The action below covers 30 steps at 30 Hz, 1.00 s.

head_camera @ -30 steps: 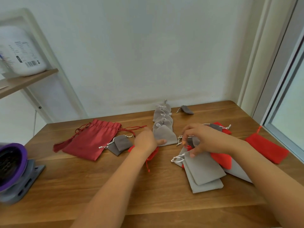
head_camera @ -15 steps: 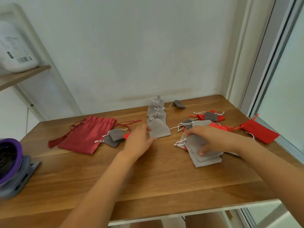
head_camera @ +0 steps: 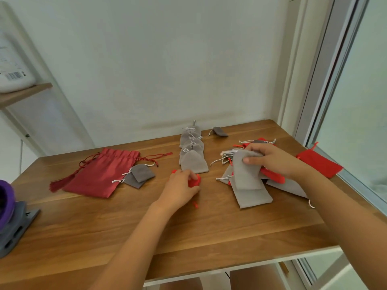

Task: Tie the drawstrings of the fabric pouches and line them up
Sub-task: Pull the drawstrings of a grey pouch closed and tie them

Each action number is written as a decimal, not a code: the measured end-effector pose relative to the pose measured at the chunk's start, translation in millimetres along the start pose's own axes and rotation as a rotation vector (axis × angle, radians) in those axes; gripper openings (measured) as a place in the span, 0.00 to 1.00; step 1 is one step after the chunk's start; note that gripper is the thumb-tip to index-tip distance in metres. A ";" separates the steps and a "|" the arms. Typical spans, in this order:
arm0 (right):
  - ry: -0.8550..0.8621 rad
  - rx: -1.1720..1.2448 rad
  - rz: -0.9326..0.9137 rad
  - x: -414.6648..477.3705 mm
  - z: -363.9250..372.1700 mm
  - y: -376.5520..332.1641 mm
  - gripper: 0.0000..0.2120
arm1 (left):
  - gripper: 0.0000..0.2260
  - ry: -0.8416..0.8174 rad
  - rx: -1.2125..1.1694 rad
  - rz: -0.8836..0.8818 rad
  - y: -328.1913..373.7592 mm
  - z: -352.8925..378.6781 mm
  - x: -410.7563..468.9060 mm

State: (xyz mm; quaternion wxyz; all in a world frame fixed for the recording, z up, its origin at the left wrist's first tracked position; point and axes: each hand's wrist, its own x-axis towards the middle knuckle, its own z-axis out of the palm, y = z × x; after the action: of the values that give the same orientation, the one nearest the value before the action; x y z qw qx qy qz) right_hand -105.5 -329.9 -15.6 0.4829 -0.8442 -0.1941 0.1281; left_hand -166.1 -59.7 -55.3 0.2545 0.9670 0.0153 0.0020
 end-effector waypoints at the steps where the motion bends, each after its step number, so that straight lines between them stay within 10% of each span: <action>1: 0.007 0.150 0.013 0.6 0.0 0.0 0.11 | 0.12 -0.003 0.031 -0.014 -4.2 -2.4 -0.2; 14: 0.033 0.616 0.002 30.9 25.4 -29.2 0.15 | 0.03 0.353 0.026 -0.264 -45.4 -15.4 21.4; 26: 0.035 0.536 -0.013 57.5 55.6 -30.3 0.08 | 0.08 0.524 -0.322 -0.016 -35.5 -9.2 43.1; 30: 0.018 0.427 -0.044 63.1 67.5 -33.0 0.10 | 0.14 0.360 -0.717 0.113 -12.8 -17.0 22.6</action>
State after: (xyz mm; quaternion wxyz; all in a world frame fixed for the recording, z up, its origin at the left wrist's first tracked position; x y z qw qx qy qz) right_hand -83.2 -234.6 -22.7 0.6552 -0.7193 -0.1767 0.1483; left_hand -144.1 -39.4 -46.9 0.5682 0.8005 0.0047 0.1905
